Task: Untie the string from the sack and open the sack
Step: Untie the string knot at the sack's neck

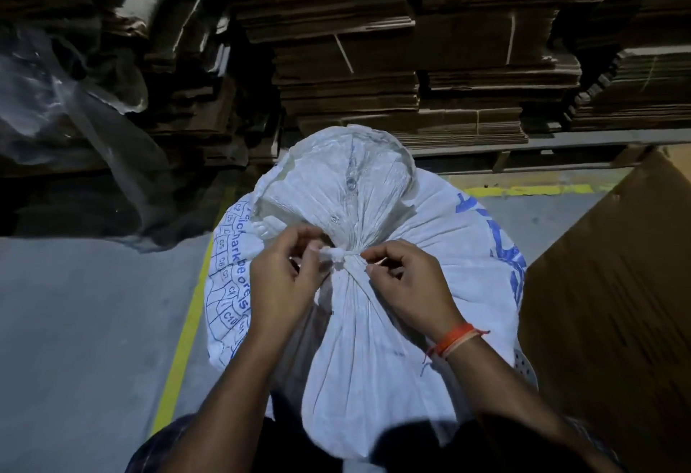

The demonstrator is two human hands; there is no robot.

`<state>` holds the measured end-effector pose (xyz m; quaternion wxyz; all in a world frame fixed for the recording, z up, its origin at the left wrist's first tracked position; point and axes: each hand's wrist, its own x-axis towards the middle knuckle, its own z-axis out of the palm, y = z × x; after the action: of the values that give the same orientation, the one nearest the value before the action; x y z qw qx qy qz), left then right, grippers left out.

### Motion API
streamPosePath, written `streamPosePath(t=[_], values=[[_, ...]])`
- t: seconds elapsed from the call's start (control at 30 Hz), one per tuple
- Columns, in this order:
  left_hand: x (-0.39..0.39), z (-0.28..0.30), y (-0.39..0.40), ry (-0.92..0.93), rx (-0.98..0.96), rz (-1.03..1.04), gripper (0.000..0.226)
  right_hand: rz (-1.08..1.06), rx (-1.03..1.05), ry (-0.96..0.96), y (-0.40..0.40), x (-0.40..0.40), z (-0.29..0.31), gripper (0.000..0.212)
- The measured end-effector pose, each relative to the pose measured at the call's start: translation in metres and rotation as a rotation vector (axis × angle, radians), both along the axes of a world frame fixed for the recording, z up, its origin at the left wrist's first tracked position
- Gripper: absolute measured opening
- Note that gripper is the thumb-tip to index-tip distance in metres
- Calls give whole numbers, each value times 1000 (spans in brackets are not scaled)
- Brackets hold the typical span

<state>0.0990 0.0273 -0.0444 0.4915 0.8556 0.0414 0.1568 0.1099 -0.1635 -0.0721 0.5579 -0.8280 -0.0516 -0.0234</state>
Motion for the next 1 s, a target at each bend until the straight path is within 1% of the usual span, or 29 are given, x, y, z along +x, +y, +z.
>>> streamPosePath(t=[0.07, 0.13, 0.23, 0.3, 0.4, 0.57, 0.63, 0.73, 0.77, 0.9, 0.97, 1.0], values=[[13, -3, 10, -26, 112, 2, 18, 36, -72, -55, 5, 7, -4, 16], [23, -7, 19, -1, 199, -23, 18, 68, -93, -94, 10, 12, -7, 16], [25, -16, 29, 116, 186, -55, 14, 88, -100, -118, 21, 13, -13, 19], [24, -18, 30, 186, 153, -98, 13, 90, -144, -135, 26, 14, -16, 25], [23, -16, 31, 247, 68, -140, 15, 102, -248, -163, 33, 19, -18, 37], [28, -12, 31, 365, -246, -115, 24, 124, -256, -96, 40, 23, -17, 57], [30, -8, 26, 373, -325, -123, 27, 123, -238, -80, 40, 25, -18, 59], [34, -7, 23, 412, -476, -168, 27, 89, -152, -56, 38, 28, -19, 52], [37, -9, 24, 420, -476, -179, 25, 78, -124, -46, 38, 28, -19, 49], [49, -23, 29, 403, -263, -305, 20, 33, -42, -13, 34, 32, -21, 34], [51, -28, 27, 411, -191, -352, 18, 14, -34, 7, 32, 34, -22, 27], [51, -31, 27, 413, -123, -361, 17, 9, -38, 17, 31, 35, -23, 24]])
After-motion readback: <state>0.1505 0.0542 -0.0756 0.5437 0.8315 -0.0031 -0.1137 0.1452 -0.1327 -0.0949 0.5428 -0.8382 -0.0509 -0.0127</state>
